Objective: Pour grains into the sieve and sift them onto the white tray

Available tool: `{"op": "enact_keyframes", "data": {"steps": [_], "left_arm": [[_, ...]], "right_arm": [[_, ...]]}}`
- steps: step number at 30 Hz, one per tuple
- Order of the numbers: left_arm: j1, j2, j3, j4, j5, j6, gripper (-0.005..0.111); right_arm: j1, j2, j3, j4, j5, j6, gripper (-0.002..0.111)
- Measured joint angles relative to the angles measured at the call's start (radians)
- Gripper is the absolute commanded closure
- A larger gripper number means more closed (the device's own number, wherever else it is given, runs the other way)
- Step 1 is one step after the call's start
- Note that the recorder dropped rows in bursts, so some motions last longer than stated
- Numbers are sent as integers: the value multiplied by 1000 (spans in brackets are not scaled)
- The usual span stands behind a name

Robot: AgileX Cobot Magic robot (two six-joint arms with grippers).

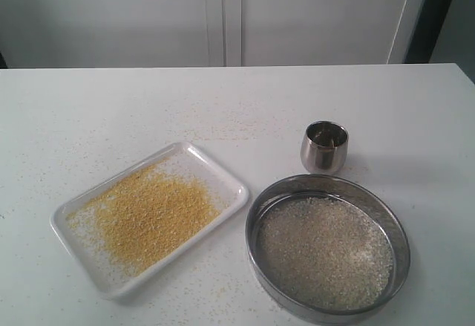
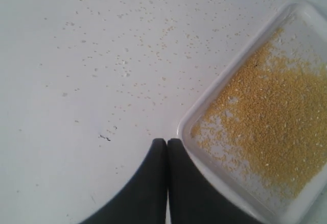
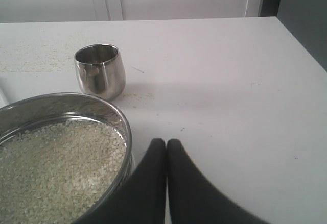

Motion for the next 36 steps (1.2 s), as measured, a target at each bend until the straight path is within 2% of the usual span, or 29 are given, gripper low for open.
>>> {"op": "enact_keyframes", "data": {"steps": [18,26,29,36], "left_arm": [[0,-470,324,6,-148,19,107],[0,-705,435,7,-150,19,107],[0,-819,454,7,-109,19,107],[0,-887,454,7,-54,19,107]], "right_arm": [[0,0,0,0,0,0,108],[0,0,0,0,0,0,108],[0,0,0,0,0,0,108],[0,0,0,0,0,0,108]]}}
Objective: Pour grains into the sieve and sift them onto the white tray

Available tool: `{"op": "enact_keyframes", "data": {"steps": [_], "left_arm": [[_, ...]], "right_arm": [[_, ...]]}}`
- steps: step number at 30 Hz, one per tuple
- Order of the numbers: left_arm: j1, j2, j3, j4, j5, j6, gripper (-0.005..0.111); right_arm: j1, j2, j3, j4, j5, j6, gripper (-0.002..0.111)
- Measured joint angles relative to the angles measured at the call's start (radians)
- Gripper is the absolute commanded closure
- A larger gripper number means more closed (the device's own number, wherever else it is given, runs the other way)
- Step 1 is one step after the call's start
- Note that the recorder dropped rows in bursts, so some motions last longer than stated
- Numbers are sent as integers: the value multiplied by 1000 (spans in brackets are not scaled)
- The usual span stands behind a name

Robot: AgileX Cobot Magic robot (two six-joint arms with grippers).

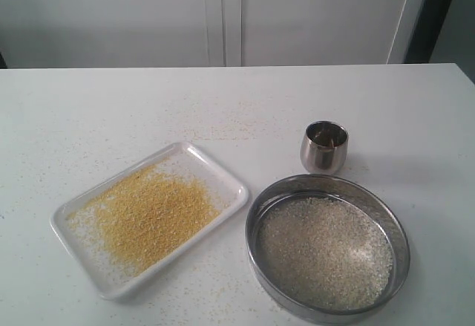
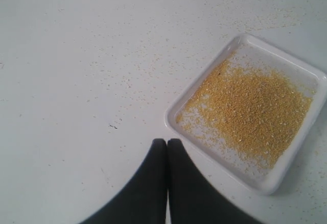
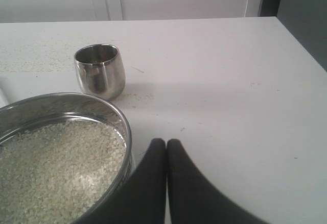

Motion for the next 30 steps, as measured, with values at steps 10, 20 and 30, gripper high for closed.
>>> {"op": "enact_keyframes", "data": {"steps": [10,20,30], "left_arm": [[0,0,0,0,0,0,107],[0,-6,0,3,4,0,107],[0,-143,167,37,-117,2,107]], "right_arm": [[0,0,0,0,0,0,108],[0,0,0,0,0,0,108],[0,0,0,0,0,0,108]]}}
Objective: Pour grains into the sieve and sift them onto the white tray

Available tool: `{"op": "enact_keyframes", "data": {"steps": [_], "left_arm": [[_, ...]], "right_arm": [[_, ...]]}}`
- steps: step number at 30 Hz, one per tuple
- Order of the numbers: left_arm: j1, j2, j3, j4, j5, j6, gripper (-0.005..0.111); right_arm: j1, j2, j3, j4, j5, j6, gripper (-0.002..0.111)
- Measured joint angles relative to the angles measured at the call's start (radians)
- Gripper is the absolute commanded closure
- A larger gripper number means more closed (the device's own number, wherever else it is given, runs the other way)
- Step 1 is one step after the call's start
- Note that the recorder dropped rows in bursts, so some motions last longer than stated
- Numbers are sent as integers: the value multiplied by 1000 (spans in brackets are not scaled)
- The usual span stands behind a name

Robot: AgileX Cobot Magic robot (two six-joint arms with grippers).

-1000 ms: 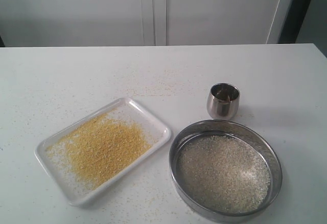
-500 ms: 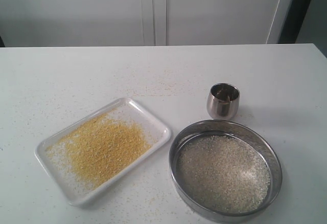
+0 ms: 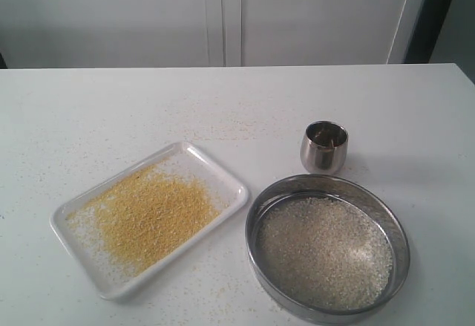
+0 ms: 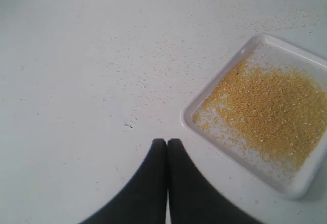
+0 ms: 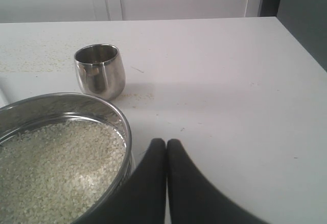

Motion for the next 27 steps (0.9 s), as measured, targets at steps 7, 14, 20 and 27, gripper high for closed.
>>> {"op": "enact_keyframes", "data": {"steps": [7,14,20,27], "left_arm": [[0,-141,198,7,-158,0,107],[0,-299,376,9,-252,0,107],[-10,-365,472,9,-280,-1,107],[-41,-369,543,9,-309,-1,107]], "right_arm": [[0,0,0,0,0,0,108],[0,0,0,0,0,0,108],[0,0,0,0,0,0,108],[0,0,0,0,0,0,108]]}}
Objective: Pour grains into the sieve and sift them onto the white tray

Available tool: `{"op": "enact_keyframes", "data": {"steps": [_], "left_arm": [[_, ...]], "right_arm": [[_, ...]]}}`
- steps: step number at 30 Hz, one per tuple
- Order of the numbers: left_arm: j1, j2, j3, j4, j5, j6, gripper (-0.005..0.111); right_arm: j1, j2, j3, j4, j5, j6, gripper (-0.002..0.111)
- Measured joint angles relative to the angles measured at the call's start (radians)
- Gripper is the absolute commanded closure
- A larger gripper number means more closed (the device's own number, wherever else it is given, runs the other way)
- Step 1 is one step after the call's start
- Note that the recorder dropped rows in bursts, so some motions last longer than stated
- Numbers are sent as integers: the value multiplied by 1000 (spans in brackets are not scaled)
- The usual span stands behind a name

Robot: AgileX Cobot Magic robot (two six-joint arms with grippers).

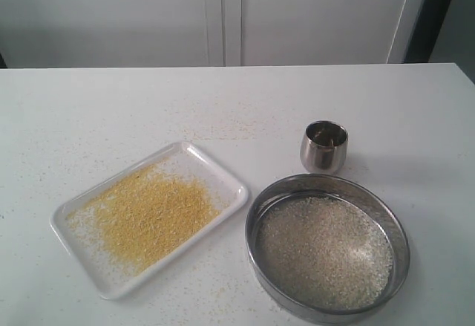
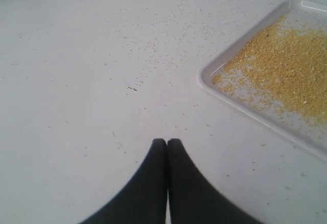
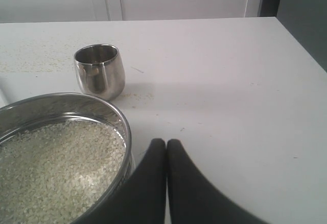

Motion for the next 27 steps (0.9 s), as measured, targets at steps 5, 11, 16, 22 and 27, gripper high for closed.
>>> {"op": "enact_keyframes", "data": {"steps": [5,11,16,22,27], "left_arm": [[-2,0,2,0,-29,0,107],[-2,0,2,0,-33,0,107],[-2,0,2,5,-35,-33,107],[-2,0,2,77,-37,-117,107],[-2,0,2,135,-37,-163,107]], "right_arm": [[0,0,0,0,0,0,108],[0,0,0,0,0,0,108],[0,0,0,0,0,0,108],[0,0,0,0,0,0,108],[0,0,0,0,0,0,108]]}}
